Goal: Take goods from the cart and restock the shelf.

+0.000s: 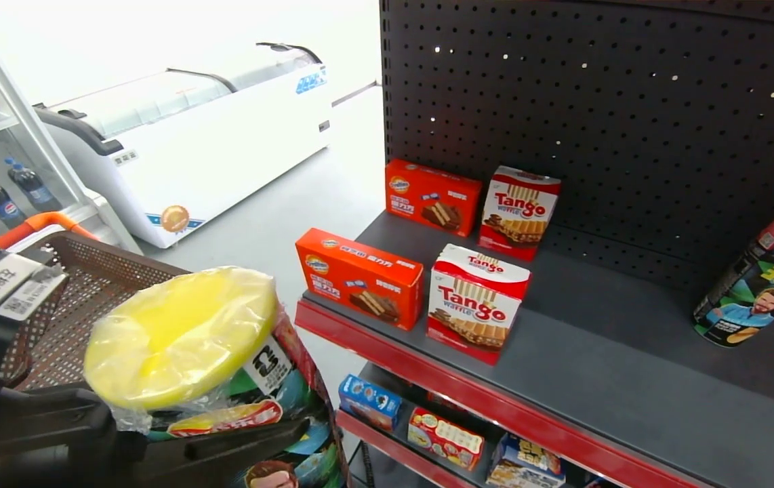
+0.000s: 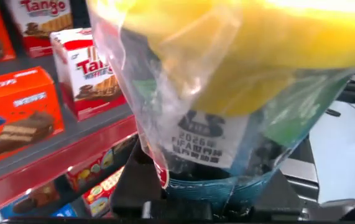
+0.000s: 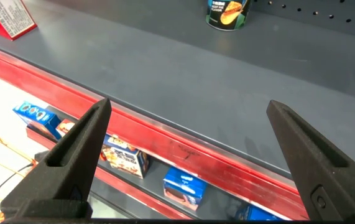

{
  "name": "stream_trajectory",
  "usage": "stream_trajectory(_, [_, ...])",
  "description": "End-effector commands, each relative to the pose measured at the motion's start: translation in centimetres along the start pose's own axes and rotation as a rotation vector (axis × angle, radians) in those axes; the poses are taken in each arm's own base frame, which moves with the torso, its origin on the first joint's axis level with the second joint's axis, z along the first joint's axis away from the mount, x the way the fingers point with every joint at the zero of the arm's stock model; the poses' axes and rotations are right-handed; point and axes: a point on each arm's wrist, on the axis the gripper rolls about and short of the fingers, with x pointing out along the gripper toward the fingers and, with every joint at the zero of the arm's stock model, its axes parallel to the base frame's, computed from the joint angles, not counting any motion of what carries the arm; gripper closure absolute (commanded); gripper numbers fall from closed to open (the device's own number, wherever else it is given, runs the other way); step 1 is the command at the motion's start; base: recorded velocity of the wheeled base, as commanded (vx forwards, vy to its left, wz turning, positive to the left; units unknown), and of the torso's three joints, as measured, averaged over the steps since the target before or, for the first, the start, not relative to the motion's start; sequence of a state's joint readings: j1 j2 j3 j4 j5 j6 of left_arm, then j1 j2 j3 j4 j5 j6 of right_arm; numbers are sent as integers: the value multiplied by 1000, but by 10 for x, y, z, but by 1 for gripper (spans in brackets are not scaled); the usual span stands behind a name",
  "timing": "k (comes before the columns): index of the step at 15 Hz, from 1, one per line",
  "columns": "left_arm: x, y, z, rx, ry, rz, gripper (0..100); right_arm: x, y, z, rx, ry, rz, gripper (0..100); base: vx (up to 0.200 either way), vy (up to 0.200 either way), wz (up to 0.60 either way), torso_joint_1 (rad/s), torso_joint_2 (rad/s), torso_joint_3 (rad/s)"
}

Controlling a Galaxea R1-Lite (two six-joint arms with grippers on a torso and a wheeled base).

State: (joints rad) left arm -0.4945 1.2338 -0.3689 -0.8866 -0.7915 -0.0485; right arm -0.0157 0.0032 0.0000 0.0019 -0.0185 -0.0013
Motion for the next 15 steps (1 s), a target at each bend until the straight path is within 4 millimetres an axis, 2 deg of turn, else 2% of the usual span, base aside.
stream_trajectory(1, [4,4,0,-5,6,-1,100,0,0,0,0,1,1,0,0,0,-600,-7,-12,2])
stream_trajectory(9, [9,9,6,5,-5,-1,100,0,0,0,0,1,-1,0,0,0,-600,2,3,1])
stream_trajectory(15, [7,9,4,2,-1,8,100,0,0,0,0,1,-1,0,0,0,0,0,0,0])
